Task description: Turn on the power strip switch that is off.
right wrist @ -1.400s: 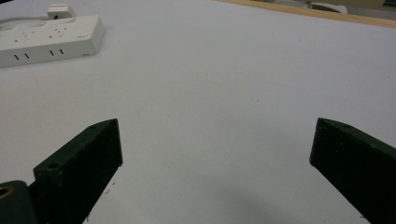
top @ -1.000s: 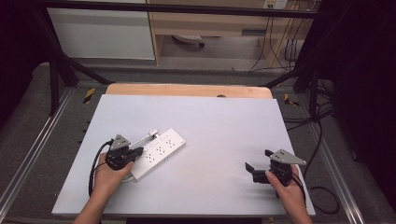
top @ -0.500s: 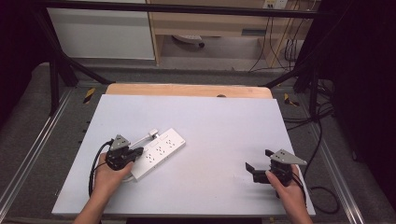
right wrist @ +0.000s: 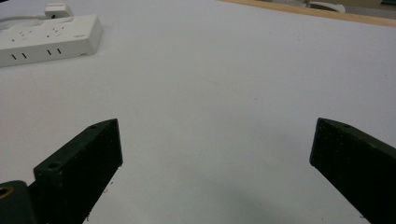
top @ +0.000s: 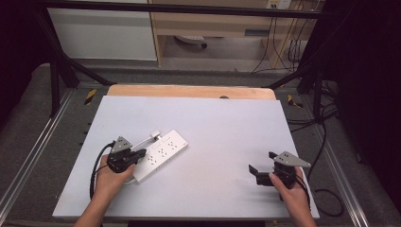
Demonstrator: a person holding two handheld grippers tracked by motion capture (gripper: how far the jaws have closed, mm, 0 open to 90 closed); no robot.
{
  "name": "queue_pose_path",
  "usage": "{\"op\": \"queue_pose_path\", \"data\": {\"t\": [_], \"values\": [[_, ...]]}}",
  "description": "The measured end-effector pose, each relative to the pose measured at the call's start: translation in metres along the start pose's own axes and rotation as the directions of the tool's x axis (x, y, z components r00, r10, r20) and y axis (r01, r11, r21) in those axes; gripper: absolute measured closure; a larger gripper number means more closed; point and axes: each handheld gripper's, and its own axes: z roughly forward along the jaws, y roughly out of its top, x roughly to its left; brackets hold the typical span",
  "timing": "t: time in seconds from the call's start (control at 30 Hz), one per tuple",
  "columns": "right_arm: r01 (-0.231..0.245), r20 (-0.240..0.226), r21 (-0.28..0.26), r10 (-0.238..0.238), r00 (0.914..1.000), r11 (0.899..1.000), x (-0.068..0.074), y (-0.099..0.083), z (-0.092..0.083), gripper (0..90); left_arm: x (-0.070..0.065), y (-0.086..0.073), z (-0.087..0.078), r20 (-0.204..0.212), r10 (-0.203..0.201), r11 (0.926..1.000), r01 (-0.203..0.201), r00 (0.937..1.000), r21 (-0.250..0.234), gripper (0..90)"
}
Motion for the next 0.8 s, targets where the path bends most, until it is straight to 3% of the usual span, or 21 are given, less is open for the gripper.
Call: {"op": "queue_pose_path", "data": {"t": [0.53, 0.8], "values": [[0.0, -0.001, 0.005, 0.0, 1.0, 1.0, 0.0007, -0.0006, 0.0013, 2.9, -0.0019, 0.0015, -0.0028, 0.005, 0.001, 0.9988, -0.001, 1.0, -0.05, 84.9], [0.002, -0.001, 0.005, -0.002, 1.0, 1.0, 0.0011, -0.0003, 0.0012, 2.9, -0.0036, 0.003, -0.0035, 0.007, 0.0, 0.9972, 0.001, 1.0, -0.075, 75.4]]}}
